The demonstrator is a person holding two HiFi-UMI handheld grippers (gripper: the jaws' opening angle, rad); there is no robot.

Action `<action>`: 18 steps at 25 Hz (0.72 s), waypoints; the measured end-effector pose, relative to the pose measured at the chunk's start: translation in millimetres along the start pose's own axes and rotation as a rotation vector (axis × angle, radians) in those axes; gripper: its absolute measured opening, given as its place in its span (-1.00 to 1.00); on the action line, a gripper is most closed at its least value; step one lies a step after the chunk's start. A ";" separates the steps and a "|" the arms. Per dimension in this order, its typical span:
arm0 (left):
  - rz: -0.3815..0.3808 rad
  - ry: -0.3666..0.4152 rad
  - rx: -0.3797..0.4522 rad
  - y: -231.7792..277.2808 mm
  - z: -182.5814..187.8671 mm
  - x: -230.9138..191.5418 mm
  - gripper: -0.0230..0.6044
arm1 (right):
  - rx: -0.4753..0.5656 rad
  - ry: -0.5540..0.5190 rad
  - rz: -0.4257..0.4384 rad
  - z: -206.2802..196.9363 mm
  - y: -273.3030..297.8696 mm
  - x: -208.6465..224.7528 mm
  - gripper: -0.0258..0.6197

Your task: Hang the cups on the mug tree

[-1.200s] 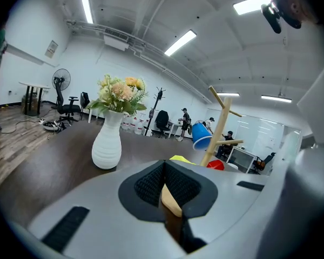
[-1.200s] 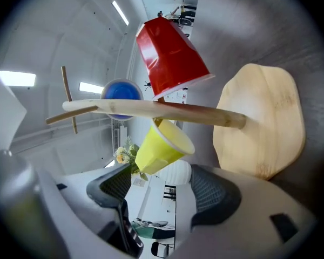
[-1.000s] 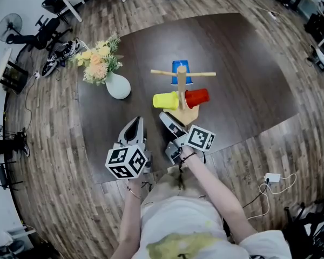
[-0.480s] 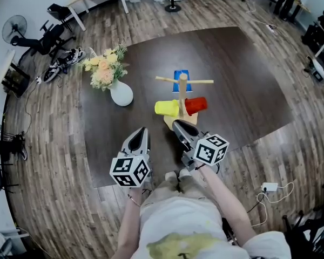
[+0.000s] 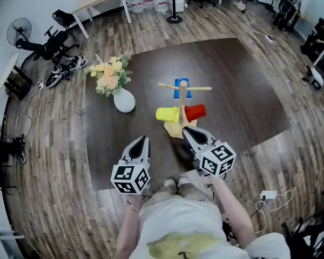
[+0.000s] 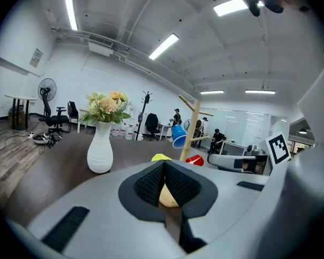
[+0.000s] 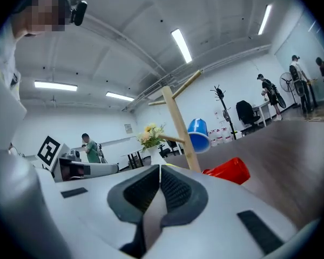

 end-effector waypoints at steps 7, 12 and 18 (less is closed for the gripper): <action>0.019 0.032 0.016 -8.5 6.0 -1.1 -0.85 | 0.055 -0.033 -0.057 17.5 -19.7 8.5 -0.85; 0.045 0.035 0.034 -14.6 10.5 -4.9 -0.85 | 0.084 -0.060 -0.109 28.2 -27.4 14.1 -0.85; 0.077 0.043 0.056 -19.2 15.8 -9.5 -0.85 | 0.111 -0.105 -0.133 34.7 -32.3 14.3 -0.85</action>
Point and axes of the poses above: the fingertips, and each gripper's own axes: y forward along the fingers, x to its right, z out of its top, the point moved 4 cm from there along -y, backward along the fingers, and after that the axes turned 10 degrees about y, right-handed, at the moved point
